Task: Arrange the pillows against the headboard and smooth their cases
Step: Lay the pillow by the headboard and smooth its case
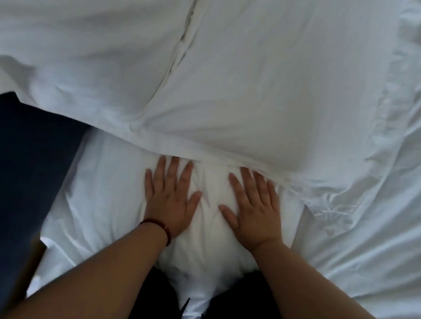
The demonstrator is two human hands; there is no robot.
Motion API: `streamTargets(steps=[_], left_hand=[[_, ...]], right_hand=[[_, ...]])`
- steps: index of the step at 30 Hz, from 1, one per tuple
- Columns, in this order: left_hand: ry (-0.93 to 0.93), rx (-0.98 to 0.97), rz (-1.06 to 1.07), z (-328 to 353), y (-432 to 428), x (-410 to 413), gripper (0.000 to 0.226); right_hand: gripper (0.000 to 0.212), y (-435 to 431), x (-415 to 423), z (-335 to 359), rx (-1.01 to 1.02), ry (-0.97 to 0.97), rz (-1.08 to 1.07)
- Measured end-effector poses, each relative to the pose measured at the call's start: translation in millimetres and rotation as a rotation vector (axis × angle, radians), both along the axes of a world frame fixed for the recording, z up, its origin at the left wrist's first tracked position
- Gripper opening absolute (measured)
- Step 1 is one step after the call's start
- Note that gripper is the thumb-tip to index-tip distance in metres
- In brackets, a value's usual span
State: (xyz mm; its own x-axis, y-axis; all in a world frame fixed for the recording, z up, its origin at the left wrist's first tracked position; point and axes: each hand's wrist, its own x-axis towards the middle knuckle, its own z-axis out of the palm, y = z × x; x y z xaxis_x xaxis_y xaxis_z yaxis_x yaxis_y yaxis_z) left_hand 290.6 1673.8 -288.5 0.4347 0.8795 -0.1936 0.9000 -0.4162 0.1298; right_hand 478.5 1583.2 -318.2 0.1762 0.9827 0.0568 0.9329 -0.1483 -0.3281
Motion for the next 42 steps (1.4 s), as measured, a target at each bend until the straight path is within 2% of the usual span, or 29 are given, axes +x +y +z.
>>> streamTargets(steps=[6, 16, 26, 33, 38, 42], left_hand=[[0.054, 0.047, 0.037, -3, -1, 11, 0.067], [0.153, -0.002, 0.066, 9, -3, 18, 0.071], [0.113, -0.051, 0.115, 23, -18, 20, 0.072], [0.111, -0.051, 0.084, 34, -53, -5, 0.067], [0.138, -0.062, 0.047, 47, -82, -36, 0.069], [0.141, -0.09, 0.016, 56, -102, -69, 0.075]], right_hand=[[0.067, 3, 10, -17, -0.053, 0.042, 0.021], [0.067, 5, 14, -10, -0.136, 0.061, 0.067], [0.07, 5, 13, -9, -0.232, 0.076, 0.081], [0.07, -1, -7, 5, -0.268, 0.043, -0.015], [0.071, -21, -45, 29, -0.306, 0.132, -0.161], [0.066, -49, -74, 47, -0.404, 0.152, -0.197]])
